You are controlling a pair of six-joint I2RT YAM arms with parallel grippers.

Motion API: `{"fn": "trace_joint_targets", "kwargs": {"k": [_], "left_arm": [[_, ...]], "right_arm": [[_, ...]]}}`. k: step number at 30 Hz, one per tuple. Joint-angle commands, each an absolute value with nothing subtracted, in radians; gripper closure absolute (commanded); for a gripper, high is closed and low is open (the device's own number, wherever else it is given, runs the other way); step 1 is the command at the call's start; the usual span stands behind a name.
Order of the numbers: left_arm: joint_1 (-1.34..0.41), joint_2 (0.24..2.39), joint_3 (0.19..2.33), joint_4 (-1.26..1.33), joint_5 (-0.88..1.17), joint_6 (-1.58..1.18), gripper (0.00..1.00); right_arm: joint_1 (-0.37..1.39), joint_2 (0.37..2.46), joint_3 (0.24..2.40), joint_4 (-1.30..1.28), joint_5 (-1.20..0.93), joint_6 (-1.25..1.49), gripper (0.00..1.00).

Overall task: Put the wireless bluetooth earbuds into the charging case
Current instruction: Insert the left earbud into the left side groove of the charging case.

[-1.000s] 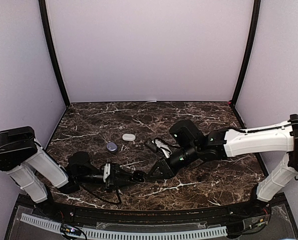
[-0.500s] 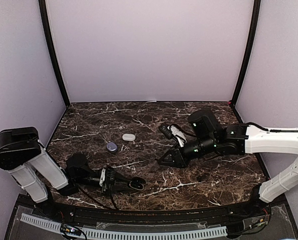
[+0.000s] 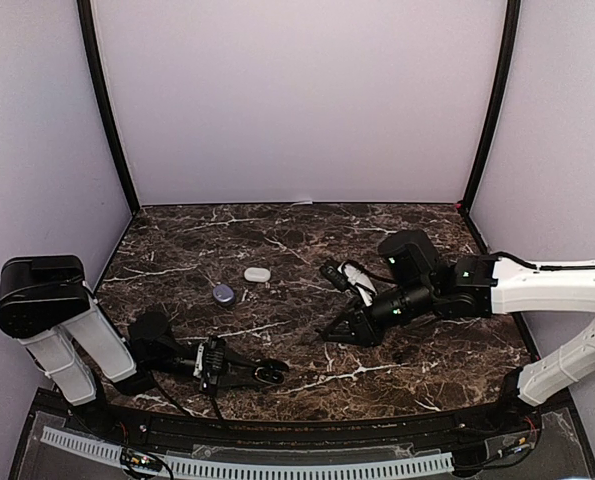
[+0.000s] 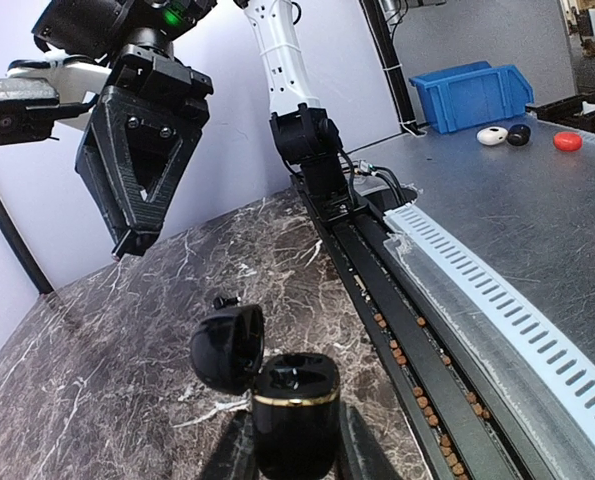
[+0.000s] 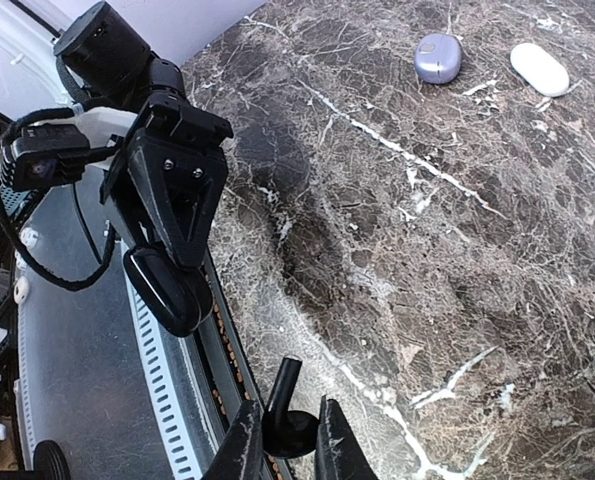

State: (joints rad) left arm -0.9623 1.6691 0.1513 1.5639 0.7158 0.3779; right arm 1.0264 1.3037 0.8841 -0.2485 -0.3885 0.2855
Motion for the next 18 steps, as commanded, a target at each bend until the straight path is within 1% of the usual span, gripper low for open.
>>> {"fn": "trace_joint_targets", "kwargs": {"k": [1,6,8,15,18], "left_arm": [[-0.981,1.665,0.163,1.538,0.684,0.437,0.9],[-0.989,1.664,0.165,1.525,0.651,0.451,0.91],[-0.989,1.661,0.173,1.51,0.607,0.432,0.91],[-0.989,1.613,0.241,1.3,0.464,0.409,0.92],[-0.989,1.607,0.245,1.276,0.43,0.421,0.92]], "right_arm": [[1.023,1.31,0.874,-0.2,-0.424,0.266,0.91],[1.023,1.319,0.876,-0.196,-0.447,0.269,0.91],[1.023,1.322,0.875,-0.193,-0.46,0.271,0.91],[1.023,1.352,0.86,-0.152,-0.529,0.334,0.9],[1.023,1.388,0.864,-0.14,-0.562,0.375,0.9]]}}
